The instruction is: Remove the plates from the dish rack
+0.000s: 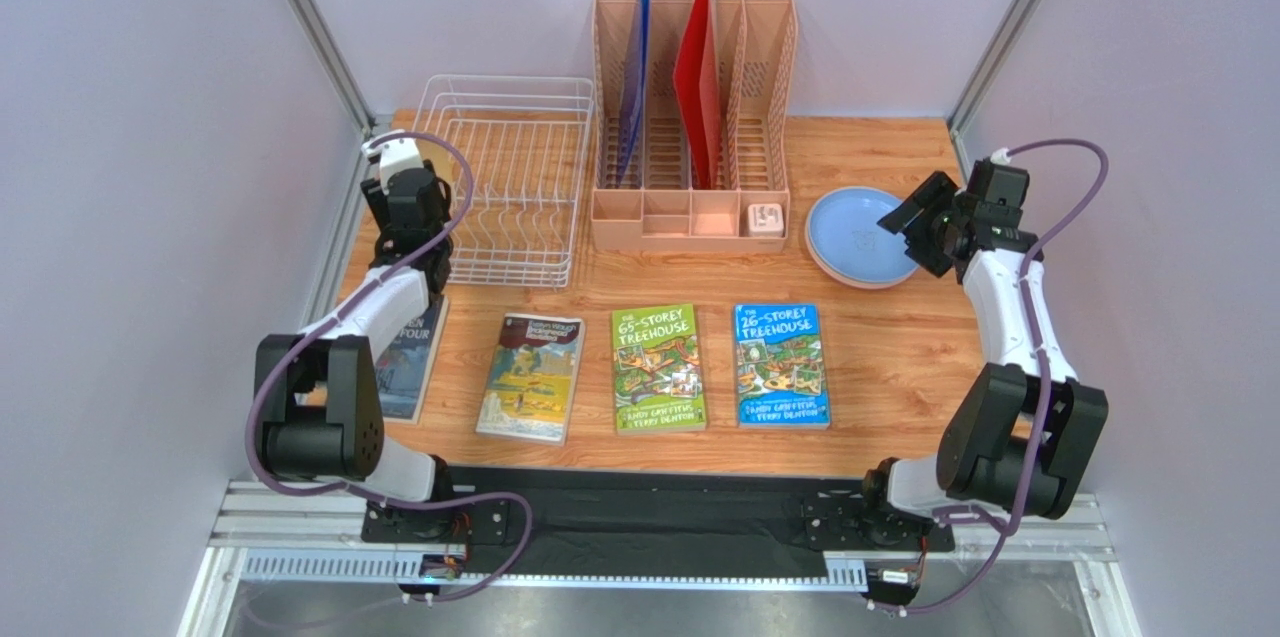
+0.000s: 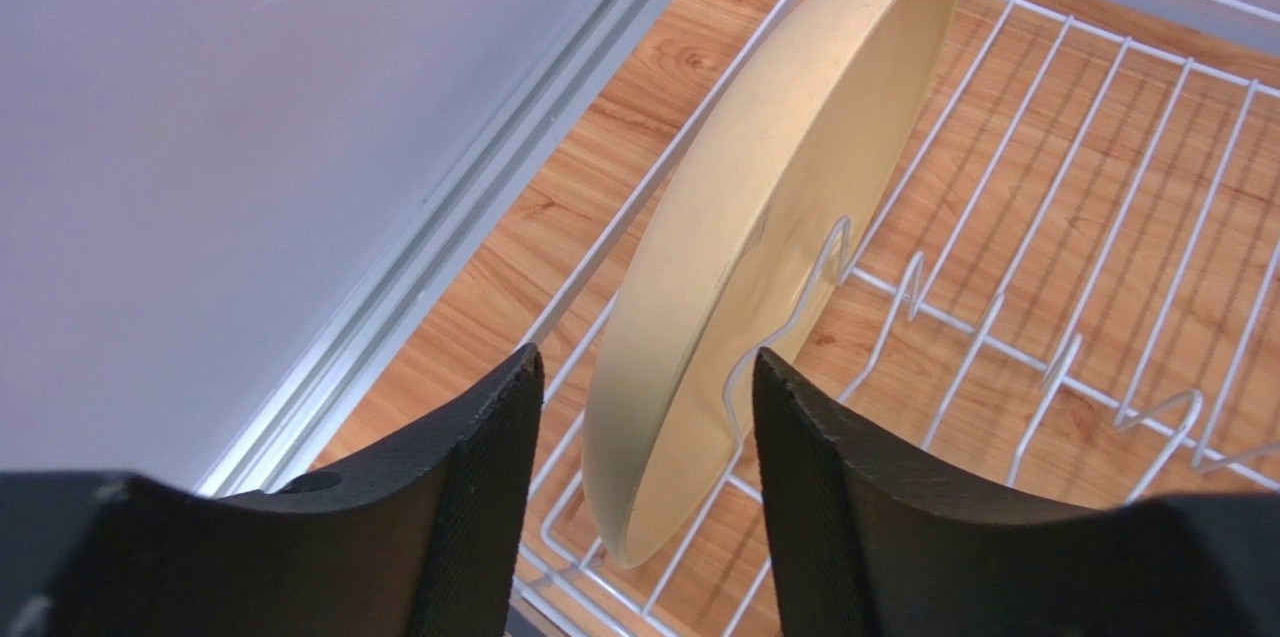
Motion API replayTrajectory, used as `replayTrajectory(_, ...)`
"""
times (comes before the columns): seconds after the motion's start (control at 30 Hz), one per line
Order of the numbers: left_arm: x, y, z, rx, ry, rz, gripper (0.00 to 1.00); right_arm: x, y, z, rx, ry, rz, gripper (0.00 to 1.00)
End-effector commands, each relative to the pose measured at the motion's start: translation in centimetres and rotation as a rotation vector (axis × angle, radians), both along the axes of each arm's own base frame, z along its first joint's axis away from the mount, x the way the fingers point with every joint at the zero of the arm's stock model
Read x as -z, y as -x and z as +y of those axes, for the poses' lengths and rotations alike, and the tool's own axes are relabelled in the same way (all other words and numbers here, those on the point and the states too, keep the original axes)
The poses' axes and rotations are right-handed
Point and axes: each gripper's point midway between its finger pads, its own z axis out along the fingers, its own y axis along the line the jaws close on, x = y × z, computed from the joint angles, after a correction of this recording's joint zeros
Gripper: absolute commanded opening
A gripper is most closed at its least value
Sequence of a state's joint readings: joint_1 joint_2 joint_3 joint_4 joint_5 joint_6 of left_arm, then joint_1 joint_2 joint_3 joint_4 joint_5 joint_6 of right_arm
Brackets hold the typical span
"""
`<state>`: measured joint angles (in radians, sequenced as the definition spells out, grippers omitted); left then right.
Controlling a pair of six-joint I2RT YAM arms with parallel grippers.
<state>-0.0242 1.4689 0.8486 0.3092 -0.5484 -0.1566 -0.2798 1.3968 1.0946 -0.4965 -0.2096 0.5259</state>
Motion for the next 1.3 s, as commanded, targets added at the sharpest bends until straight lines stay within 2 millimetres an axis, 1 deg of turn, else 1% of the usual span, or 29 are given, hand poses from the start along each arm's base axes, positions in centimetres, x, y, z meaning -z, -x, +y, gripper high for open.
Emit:
replayTrajectory(0.0,-1.8,-0.1,1.4,-0.057,-0.065,-0.075,0.58,0.0,-0.7,0.3,-0.03,0.002,-0.018,0.66)
replayTrajectory(0.03,-1.6,-0.1,1.6,-0.059,-0.076,-0.062,0.57,0.1,-0.8,0.4,-0.034,-0.001,-0.019,0.66)
replayTrajectory(0.07,-1.6,-0.1,1.7,-0.055,-0.098,-0.057,0.5,0.0,-0.9,0.4,-0.038,-0.004,-0.023,0.66)
replayTrajectory(0.13,-1.1,0.0,1.8,-0.053,-0.117,-0.04,0.42,-0.2,-1.2,0.7,-0.046,-0.01,-0.032,0.66)
replayTrajectory(0.17,-1.1,0.1,1.9,-0.059,-0.123,-0.037,0.29,-0.3,-1.3,0.7,-0.047,-0.011,-0.034,0.66)
replayTrajectory(0.23,-0.8,0.4,2.1,-0.065,-0.13,-0.027,0.17,-0.2,-1.4,0.8,-0.051,-0.011,-0.027,0.66)
replayTrajectory(0.3,-0.7,0.5,2.2,-0.069,-0.139,-0.025,0.03,0.0,-1.4,0.8,-0.049,-0.006,-0.02,0.66)
replayTrajectory(0.33,-0.6,0.5,2.2,-0.067,-0.141,-0.022,0.0,0.3,-1.3,0.8,-0.05,-0.005,-0.012,0.66)
replayTrajectory(0.53,-0.7,0.7,2.0,-0.082,-0.14,-0.03,0.0,0.8,-1.1,0.8,-0.051,0.001,0.001,0.66)
replayTrajectory(0.57,-0.7,0.6,1.5,-0.079,-0.148,-0.029,0.0,0.8,-1.1,0.9,-0.05,0.003,0.001,0.66)
replayTrajectory(0.6,-1.0,1.2,1.9,-0.119,-0.186,-0.016,0.0,0.7,-1.1,0.8,-0.047,0.007,-0.002,0.66)
replayTrajectory(0.63,-1.4,1.2,1.8,-0.147,-0.212,-0.029,0.0,0.6,-1.1,0.8,-0.047,0.011,-0.003,0.66)
replayTrajectory(0.67,-1.7,1.1,1.0,-0.151,-0.237,-0.033,0.0,0.7,-1.1,0.8,-0.049,0.012,-0.001,0.66)
replayTrajectory(0.7,-1.2,1.4,1.3,-0.208,-0.272,-0.007,0.0,0.6,-1.1,0.9,-0.051,0.014,-0.003,0.66)
replayTrajectory(0.73,-2.1,1.3,1.2,-0.233,-0.312,-0.009,0.0,0.5,-1.0,0.9,-0.051,0.014,-0.003,0.66)
replayTrajectory(0.77,-2.3,1.1,0.4,-0.242,-0.333,-0.009,0.0,0.6,-1.0,1.0,-0.055,0.014,-0.001,0.66)
replayTrajectory(0.8,-2.2,1.4,0.6,-0.296,-0.366,0.013,0.0,0.6,-1.0,0.9,-0.051,0.019,-0.002,0.66)
replayTrajectory(0.83,-3.2,1.4,0.4,-0.318,-0.398,-0.008,0.0,0.6,-0.9,1.0,-0.054,0.02,-0.002,0.66)
replayTrajectory(0.87,-3.5,1.4,-0.3,-0.318,-0.414,-0.015,0.0,0.6,-0.9,1.0,-0.054,0.022,0.0,0.66)
replayTrajectory(0.9,-3.6,1.5,-0.4,-0.325,-0.426,-0.017,0.0,0.7,-0.8,1.0,-0.053,0.022,0.003,0.66)
replayTrajectory(0.93,-4.1,1.5,-0.9,-0.321,-0.429,-0.036,0.0,0.7,-0.8,1.0,-0.054,0.021,0.003,0.66)
replayTrajectory(1.07,-5.7,2.0,-1.4,-0.309,-0.424,-0.065,0.0,0.7,-0.9,1.2,-0.06,0.017,-0.004,0.66)
replayTrajectory(1.1,-6.7,2.3,-1.4,-0.311,-0.417,-0.086,0.0,0.8,-0.9,1.3,-0.064,0.012,-0.003,0.66)
replayTrajectory(1.17,-7.7,2.6,-1.6,-0.302,-0.419,-0.094,0.0,0.8,-1.0,1.3,-0.066,0.008,-0.003,0.66)
replayTrajectory(1.2,-8.8,2.9,-1.6,-0.303,-0.417,-0.109,0.0,0.8,-1.0,1.4,-0.068,0.002,-0.004,0.66)
replayTrajectory(1.27,-9.6,3.3,-1.6,-0.299,-0.42,-0.105,0.0,0.8,-1.0,1.5,-0.072,-0.001,-0.007,0.66)
